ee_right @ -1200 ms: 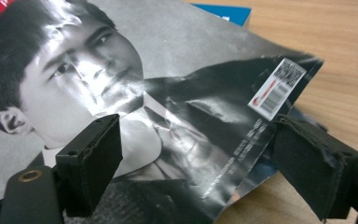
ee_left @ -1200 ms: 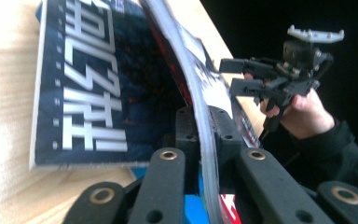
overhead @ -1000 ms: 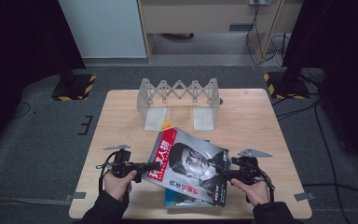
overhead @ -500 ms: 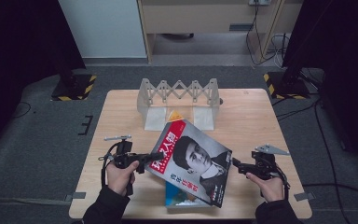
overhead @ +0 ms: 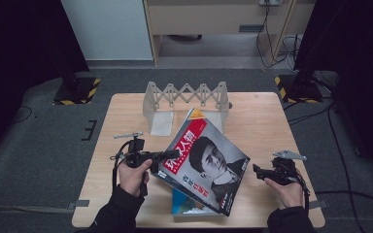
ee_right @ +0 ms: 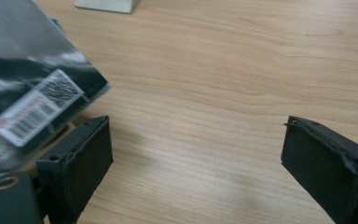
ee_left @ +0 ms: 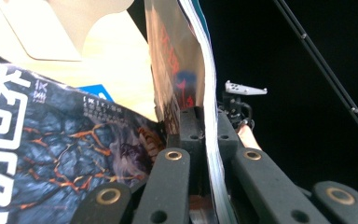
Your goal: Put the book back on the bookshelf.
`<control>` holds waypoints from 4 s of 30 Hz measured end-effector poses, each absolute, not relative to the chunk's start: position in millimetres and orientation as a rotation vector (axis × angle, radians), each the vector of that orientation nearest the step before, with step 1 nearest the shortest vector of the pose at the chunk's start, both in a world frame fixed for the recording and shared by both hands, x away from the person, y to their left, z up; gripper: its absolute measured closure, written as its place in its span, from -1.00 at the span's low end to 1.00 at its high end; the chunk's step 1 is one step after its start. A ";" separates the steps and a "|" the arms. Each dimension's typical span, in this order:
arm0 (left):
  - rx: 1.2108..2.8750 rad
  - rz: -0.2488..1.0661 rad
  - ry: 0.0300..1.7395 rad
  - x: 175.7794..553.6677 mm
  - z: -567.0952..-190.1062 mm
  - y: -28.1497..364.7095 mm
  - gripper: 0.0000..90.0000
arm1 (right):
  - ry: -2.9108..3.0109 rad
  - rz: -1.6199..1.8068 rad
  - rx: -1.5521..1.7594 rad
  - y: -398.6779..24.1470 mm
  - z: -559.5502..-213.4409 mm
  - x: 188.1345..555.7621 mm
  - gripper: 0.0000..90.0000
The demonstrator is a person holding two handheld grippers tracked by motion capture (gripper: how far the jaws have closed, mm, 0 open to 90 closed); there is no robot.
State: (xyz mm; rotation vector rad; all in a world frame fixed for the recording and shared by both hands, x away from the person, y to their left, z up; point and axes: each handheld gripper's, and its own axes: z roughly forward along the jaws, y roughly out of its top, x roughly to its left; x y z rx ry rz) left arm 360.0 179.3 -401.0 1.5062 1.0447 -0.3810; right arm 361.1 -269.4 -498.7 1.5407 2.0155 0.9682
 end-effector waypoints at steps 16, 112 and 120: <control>1.439 -0.396 0.967 366.7 -370.9 165.4 0.92 | 2.055 0.811 1.557 -281.8 -513.3 367.1 -0.84; 1.249 0.340 1.273 420.6 -289.4 320.8 0.92 | 2.049 0.846 1.516 -284.8 -539.6 367.6 -0.99; 1.286 0.398 1.298 434.4 -290.4 308.7 0.92 | 2.048 0.846 1.516 -284.6 -539.6 367.7 -0.99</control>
